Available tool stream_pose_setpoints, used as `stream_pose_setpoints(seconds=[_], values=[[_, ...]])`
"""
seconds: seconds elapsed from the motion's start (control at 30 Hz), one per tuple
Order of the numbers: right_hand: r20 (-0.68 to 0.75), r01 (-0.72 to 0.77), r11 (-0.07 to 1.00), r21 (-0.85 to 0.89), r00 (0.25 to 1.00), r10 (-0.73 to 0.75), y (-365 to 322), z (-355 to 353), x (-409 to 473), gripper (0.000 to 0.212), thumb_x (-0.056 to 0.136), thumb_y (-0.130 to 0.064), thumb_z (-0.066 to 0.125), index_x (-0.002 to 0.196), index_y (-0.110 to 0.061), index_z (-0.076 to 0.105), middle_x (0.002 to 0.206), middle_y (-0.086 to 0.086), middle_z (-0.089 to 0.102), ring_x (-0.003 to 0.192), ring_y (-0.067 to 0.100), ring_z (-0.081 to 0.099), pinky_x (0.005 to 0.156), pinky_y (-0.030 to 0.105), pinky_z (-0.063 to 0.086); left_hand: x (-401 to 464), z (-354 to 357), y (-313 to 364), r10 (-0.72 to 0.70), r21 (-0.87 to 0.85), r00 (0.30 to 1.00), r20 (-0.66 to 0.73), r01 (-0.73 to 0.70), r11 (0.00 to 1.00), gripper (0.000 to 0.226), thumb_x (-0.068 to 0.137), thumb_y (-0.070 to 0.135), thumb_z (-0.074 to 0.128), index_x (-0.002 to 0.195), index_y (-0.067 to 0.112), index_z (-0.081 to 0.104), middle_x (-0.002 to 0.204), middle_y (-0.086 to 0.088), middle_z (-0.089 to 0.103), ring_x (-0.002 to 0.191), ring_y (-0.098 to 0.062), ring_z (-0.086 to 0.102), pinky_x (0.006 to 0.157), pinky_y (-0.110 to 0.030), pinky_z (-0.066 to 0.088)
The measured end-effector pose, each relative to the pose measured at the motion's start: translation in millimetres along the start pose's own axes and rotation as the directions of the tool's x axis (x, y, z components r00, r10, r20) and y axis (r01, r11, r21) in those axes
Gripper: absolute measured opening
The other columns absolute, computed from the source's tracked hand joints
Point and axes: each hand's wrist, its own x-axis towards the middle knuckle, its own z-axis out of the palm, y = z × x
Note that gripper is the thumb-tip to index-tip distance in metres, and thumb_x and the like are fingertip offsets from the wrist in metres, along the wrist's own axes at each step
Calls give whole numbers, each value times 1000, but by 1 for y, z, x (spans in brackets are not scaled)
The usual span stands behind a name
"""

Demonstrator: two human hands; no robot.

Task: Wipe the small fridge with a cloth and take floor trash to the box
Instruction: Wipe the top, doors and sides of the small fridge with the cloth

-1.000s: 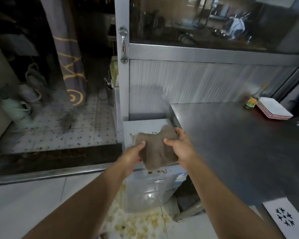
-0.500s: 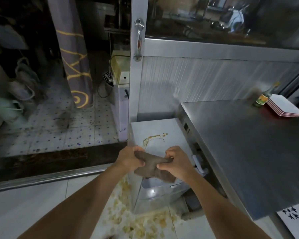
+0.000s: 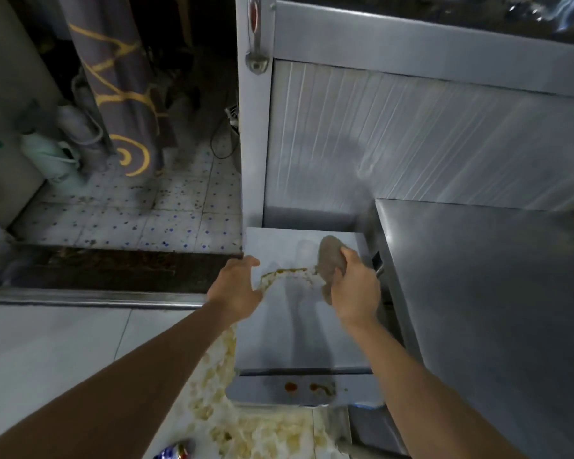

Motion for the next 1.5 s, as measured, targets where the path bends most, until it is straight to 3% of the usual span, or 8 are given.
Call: stream_pose_setpoints(seconds=[0.1,0.2,0.33,0.57,0.7,1.0,1.33,1.5], values=[[84,188,954,-235,981,-173,14,27,16,43,94,-19,51,135,-15,39,120,8,60,104,22,60,75,35,52,17,19,-6,-21,36,1000,1,21,999,63,82,22,68,137,21,38,138,-9,39,122,-25,46,98,-39,45],[239,199,971,-135,957,-163,26,61,16,52,96,-31,47,142,-13,31,147,7,34,133,24,36,94,40,48,32,35,-11,-8,35,1000,6,8,999,62,79,20,70,134,21,41,136,-6,43,120,-24,48,96,-43,47],[166,216,971,-104,966,-197,36,87,29,51,92,-22,51,140,-12,36,150,7,28,138,25,27,110,35,30,52,49,-23,0,51,1000,-10,0,999,72,74,18,73,136,20,38,136,-5,43,120,-25,46,95,-44,46],[349,285,939,-194,915,-205,53,133,41,56,100,-31,28,151,-28,6,159,-6,-4,146,20,-8,118,42,1,85,62,-50,55,216,995,77,-71,974,99,63,39,80,143,23,24,149,4,25,134,-21,28,106,-45,32],[285,331,930,-160,917,-278,65,132,30,53,100,-27,31,150,-29,14,159,-7,5,146,18,-4,119,41,5,91,72,-49,58,373,989,138,-106,922,112,57,56,78,145,27,15,155,7,1,140,-22,2,109,-48,22],[72,-65,974,-217,994,82,103,115,66,53,96,-17,37,148,-18,24,156,6,19,143,30,12,116,46,18,92,76,-54,115,381,990,83,-138,914,118,47,64,78,144,29,20,155,5,7,139,-23,7,108,-46,26],[317,439,898,12,850,-420,8,160,1,63,90,-21,48,148,-21,24,158,1,16,146,24,2,119,43,6,78,68,-81,121,212,984,128,-146,966,129,53,49,84,149,16,5,157,6,-1,144,-12,2,116,-32,17],[232,243,961,-130,950,-209,37,138,42,54,97,-17,39,148,-17,24,158,6,12,146,24,4,119,34,0,67,65,-93,83,93,990,112,-93,991,128,49,47,86,149,20,10,156,6,14,142,-10,16,112,-28,23]])
